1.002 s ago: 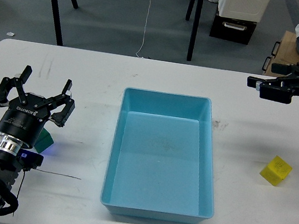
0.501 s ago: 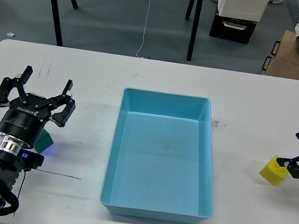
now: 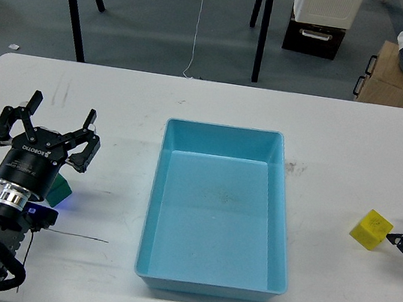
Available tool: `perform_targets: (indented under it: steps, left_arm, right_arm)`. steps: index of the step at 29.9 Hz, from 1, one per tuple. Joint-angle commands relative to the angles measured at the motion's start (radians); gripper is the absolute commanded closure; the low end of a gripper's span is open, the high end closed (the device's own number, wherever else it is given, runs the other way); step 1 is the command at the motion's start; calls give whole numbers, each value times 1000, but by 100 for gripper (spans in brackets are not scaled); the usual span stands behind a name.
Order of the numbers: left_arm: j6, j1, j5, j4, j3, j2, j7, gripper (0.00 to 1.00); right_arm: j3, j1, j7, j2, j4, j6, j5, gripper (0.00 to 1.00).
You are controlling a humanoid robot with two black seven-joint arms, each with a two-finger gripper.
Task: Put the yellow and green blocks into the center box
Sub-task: 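Lower the open right gripper down onto the yellow cube, then close the right gripper on the yellow cube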
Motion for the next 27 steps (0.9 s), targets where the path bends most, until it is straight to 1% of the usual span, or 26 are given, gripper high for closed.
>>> perform_targets:
  steps: [1, 13, 21, 22, 26, 27]
  left_arm:
    - [1, -1, 0, 0, -1, -5, 0, 0]
    - [1, 0, 0, 2, 1, -7, 0, 0]
    - [1, 0, 0, 2, 1, -7, 0, 0]
    - [1, 0, 0, 2, 1, -7, 0, 0]
    - [3, 0, 0, 2, 1, -7, 0, 0]
    - [3, 0, 0, 2, 1, -7, 0, 0]
  right_arm:
    - [4, -11, 0, 7, 3, 2, 31, 5]
    - [-1, -17, 0, 9, 13, 5, 59, 5]
    - [-4, -66, 0, 23, 10, 5, 53, 5]
    - [-4, -69, 0, 29, 10, 5, 50, 6]
    - [-4, -69, 0, 56, 0, 3, 47, 15]
    - [-4, -68, 0, 63, -1, 3, 47, 16]
